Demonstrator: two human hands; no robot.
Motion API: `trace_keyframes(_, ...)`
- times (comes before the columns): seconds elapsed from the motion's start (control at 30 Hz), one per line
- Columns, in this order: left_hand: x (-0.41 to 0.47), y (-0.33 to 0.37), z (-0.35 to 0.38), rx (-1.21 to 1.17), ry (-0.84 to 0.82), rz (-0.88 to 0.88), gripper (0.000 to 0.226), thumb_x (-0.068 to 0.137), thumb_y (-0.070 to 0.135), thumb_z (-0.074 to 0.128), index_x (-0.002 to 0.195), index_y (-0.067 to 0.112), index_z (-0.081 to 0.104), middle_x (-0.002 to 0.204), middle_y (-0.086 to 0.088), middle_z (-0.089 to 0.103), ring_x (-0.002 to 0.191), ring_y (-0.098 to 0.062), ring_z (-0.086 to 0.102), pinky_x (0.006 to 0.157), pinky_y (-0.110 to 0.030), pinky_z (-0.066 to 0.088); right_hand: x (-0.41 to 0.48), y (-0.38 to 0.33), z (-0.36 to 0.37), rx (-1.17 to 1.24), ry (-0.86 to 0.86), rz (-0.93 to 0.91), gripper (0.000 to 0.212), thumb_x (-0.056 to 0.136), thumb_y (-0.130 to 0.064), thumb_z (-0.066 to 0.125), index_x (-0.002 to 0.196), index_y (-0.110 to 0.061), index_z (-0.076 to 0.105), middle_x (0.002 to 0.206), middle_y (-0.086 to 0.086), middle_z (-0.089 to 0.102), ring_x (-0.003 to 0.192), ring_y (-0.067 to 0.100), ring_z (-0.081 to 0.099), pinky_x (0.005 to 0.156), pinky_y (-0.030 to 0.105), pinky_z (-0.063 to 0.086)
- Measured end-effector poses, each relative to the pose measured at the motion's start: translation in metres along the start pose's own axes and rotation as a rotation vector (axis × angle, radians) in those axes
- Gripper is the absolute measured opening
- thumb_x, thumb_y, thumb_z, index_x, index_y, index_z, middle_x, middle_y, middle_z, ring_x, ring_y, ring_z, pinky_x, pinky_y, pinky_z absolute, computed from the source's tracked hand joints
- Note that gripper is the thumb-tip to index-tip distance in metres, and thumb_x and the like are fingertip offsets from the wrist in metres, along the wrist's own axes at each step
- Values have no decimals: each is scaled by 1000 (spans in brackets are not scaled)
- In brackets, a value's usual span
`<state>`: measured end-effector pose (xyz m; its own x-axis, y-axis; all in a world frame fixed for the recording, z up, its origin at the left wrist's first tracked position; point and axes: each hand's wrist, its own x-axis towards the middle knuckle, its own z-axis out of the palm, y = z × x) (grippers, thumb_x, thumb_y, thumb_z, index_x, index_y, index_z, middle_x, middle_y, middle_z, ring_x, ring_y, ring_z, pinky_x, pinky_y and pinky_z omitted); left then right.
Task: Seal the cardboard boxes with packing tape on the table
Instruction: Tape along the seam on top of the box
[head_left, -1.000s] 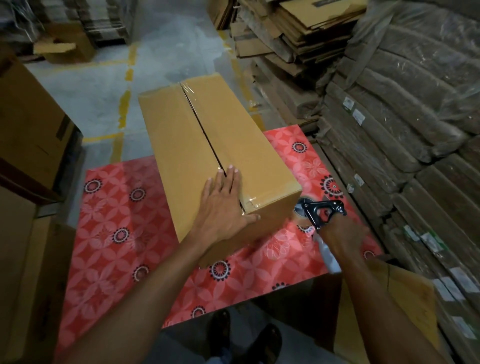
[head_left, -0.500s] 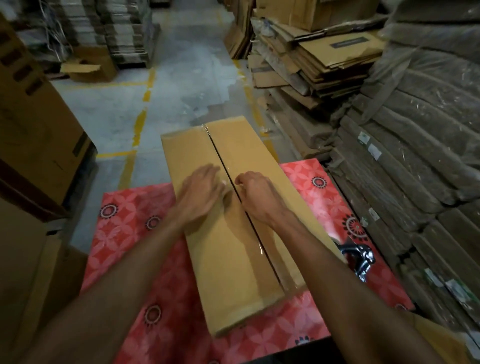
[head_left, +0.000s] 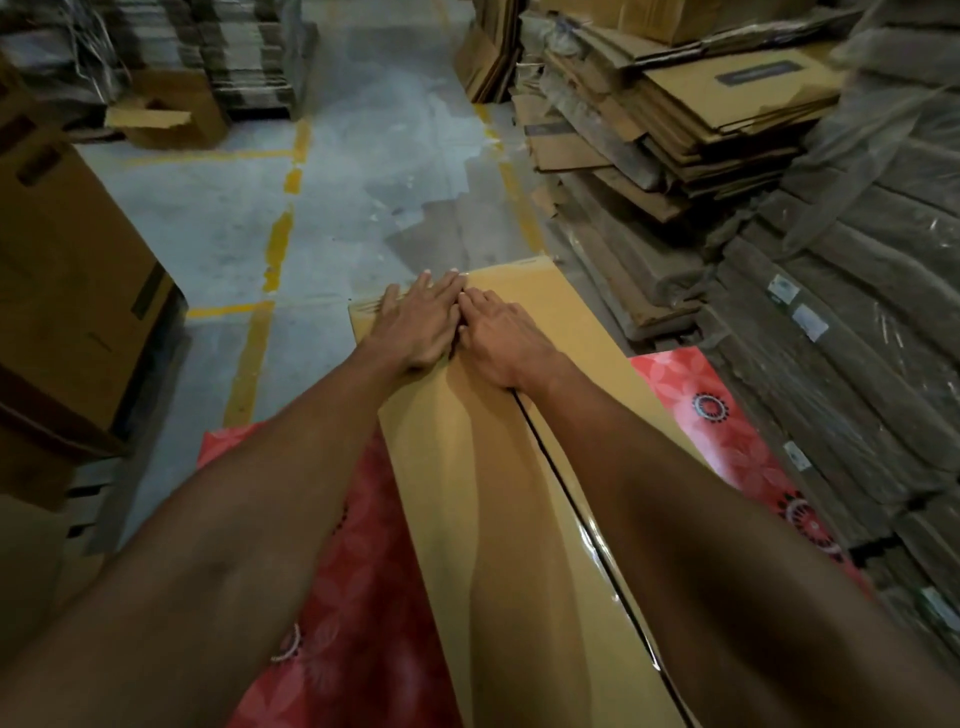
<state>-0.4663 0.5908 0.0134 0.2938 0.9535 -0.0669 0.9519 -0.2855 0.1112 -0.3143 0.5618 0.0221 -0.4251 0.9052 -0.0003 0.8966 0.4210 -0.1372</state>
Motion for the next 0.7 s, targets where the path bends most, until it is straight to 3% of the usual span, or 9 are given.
trace_keyframes(0.2,-2,-3,12,40,97,0,56,106,37,17,160,27,7,168,9,8,154,-18,12,120,-52,15,-8,-3,12,-18,-37,49,58,109,-33,17,161,-8,6,171,7,3,157,20,2,127,43,4)
trace_keyframes(0.57,-17,11,5,42,76,-11,57,107,41,13,161,24,6,168,5,6,154,-24,8,122,-54,11,-123,-18,19,6,-1,138,61,108,-42,17,162,-16,9,171,1,7,157,16,4,127,42,4)
trace_keyframes(0.7,-61,44,14,60,27,111,59,106,42,11,161,22,2,169,3,3,155,-23,4,123,-51,7,-125,-19,19,3,-14,152,60,108,-42,17,162,-17,7,171,0,5,157,15,2,127,42,1)
